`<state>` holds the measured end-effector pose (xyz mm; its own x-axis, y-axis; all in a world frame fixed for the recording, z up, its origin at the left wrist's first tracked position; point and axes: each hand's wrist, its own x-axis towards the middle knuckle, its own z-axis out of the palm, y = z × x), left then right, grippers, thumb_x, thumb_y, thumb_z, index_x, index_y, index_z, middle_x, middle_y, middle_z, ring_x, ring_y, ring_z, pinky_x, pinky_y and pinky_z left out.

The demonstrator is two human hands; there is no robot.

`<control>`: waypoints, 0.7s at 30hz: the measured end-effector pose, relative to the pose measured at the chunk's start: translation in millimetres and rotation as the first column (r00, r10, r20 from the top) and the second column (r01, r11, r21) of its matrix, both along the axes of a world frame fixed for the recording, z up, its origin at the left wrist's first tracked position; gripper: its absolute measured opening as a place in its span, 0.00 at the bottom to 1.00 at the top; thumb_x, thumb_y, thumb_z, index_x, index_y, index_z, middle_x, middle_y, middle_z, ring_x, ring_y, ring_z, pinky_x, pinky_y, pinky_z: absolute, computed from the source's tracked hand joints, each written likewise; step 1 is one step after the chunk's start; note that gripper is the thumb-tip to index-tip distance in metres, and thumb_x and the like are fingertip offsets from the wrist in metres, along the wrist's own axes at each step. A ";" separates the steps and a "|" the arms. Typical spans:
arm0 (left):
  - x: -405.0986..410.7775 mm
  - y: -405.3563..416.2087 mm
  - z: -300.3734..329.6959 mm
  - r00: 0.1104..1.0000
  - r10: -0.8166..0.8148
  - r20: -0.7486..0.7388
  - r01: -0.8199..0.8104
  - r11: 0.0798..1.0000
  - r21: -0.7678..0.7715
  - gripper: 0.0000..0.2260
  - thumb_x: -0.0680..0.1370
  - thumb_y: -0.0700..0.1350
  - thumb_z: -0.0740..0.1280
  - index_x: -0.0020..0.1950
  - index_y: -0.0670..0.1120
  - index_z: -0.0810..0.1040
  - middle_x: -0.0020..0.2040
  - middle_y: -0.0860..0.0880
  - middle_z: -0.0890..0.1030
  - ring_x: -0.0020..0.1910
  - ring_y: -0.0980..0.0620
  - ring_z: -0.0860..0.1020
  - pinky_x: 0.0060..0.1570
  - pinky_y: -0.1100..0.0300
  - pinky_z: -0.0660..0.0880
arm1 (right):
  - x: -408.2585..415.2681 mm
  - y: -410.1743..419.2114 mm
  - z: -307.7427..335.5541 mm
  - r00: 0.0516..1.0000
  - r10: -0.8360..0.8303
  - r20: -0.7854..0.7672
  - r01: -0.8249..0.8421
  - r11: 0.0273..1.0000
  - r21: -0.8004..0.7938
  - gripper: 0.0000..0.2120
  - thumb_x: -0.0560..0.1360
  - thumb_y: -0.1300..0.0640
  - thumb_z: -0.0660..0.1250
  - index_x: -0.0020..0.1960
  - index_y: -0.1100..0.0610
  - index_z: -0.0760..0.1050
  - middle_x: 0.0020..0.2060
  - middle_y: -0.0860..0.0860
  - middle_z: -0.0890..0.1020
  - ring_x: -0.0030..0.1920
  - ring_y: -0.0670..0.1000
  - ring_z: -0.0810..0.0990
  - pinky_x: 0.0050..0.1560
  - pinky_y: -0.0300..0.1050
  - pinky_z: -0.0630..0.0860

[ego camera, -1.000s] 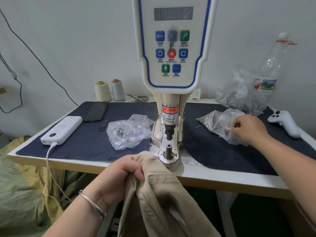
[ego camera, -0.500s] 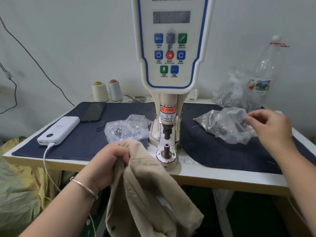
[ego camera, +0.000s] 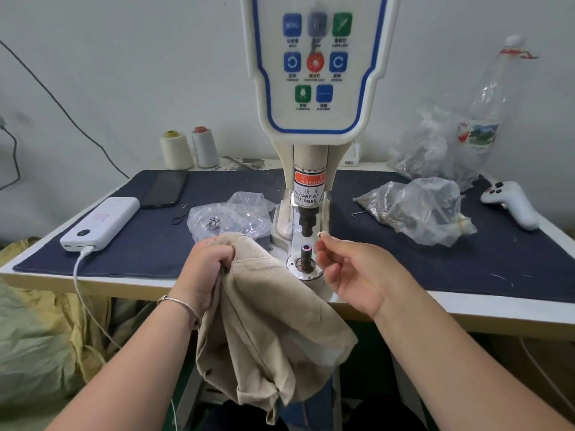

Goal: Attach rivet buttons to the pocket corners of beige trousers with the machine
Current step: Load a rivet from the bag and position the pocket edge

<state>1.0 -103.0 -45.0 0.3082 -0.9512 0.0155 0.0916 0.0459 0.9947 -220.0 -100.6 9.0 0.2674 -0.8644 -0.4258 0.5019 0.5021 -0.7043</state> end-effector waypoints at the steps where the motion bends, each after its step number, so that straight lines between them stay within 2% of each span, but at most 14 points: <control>1: -0.2 -0.5 -0.2 1.000 -0.001 0.008 0.001 1.000 0.002 0.11 0.53 0.34 0.56 0.27 0.49 0.59 0.27 0.53 0.58 0.26 0.55 0.56 0.22 0.63 0.54 | 1.7 0.3 0.6 1.000 0.011 0.024 -0.012 1.000 0.015 0.02 0.74 0.65 0.68 0.43 0.64 0.78 0.30 0.53 0.81 0.26 0.45 0.79 0.21 0.31 0.69; 2: -0.2 -0.6 -0.4 1.000 -0.004 0.015 0.003 1.000 0.004 0.11 0.53 0.34 0.56 0.25 0.50 0.59 0.26 0.53 0.58 0.25 0.55 0.56 0.22 0.63 0.54 | 2.6 1.2 1.5 0.999 0.022 0.046 -0.023 0.999 0.022 0.02 0.73 0.65 0.69 0.44 0.64 0.78 0.31 0.53 0.81 0.27 0.45 0.79 0.21 0.31 0.70; 5: 0.5 -1.5 -1.5 1.000 -0.019 0.011 0.019 1.000 -0.005 0.12 0.53 0.34 0.56 0.24 0.51 0.60 0.26 0.53 0.59 0.25 0.55 0.56 0.22 0.63 0.54 | -0.4 7.8 4.7 0.992 0.059 0.111 -0.060 0.998 0.005 0.11 0.63 0.64 0.72 0.46 0.65 0.79 0.35 0.55 0.82 0.29 0.46 0.80 0.23 0.32 0.72; 6: 0.9 -1.7 -1.7 1.000 -0.024 0.007 0.024 1.000 -0.011 0.12 0.53 0.34 0.56 0.24 0.51 0.60 0.26 0.53 0.59 0.26 0.55 0.57 0.22 0.63 0.54 | -2.2 11.3 5.2 0.988 0.063 0.139 -0.064 0.998 0.002 0.12 0.61 0.64 0.72 0.44 0.65 0.80 0.36 0.56 0.82 0.30 0.46 0.80 0.23 0.32 0.73; 10: 0.0 -0.8 -2.1 1.000 -0.026 0.008 0.026 0.999 -0.021 0.11 0.53 0.34 0.56 0.23 0.51 0.60 0.25 0.54 0.59 0.25 0.56 0.57 0.21 0.65 0.56 | -8.3 30.7 6.6 0.956 0.057 0.286 -0.058 0.998 -0.007 0.03 0.60 0.65 0.72 0.32 0.64 0.82 0.34 0.56 0.83 0.29 0.47 0.81 0.24 0.33 0.74; 13: -0.7 -0.6 -1.7 1.000 -0.023 0.008 0.023 1.000 -0.020 0.11 0.53 0.34 0.55 0.24 0.51 0.60 0.25 0.53 0.59 0.25 0.55 0.57 0.22 0.64 0.56 | -10.7 40.1 6.3 0.939 0.064 0.337 -0.062 0.998 -0.018 0.03 0.58 0.65 0.73 0.31 0.64 0.81 0.33 0.56 0.82 0.27 0.46 0.80 0.24 0.34 0.75; 18: -0.4 -0.7 -2.0 1.000 -0.016 0.007 0.016 1.000 -0.013 0.11 0.53 0.34 0.56 0.25 0.50 0.60 0.26 0.52 0.59 0.26 0.54 0.57 0.23 0.64 0.54 | -7.8 27.4 -3.5 0.966 -0.033 0.256 0.024 0.999 0.038 0.07 0.61 0.67 0.72 0.39 0.66 0.79 0.33 0.58 0.82 0.28 0.47 0.81 0.25 0.34 0.76; 21: -1.2 -0.6 -1.6 1.000 -0.025 -0.001 0.025 1.000 -0.008 0.11 0.54 0.34 0.56 0.25 0.50 0.60 0.26 0.53 0.59 0.25 0.55 0.57 0.22 0.65 0.55 | -3.2 15.4 -9.1 0.987 -0.041 0.154 0.030 0.997 0.070 0.04 0.68 0.68 0.71 0.43 0.67 0.78 0.34 0.58 0.83 0.29 0.48 0.82 0.26 0.35 0.77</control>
<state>-0.3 -103.6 -46.6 0.2842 -0.9585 0.0230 0.0937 0.0516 0.9943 -223.1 -85.2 -0.1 0.3045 -0.8452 -0.4393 0.6209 0.5259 -0.5813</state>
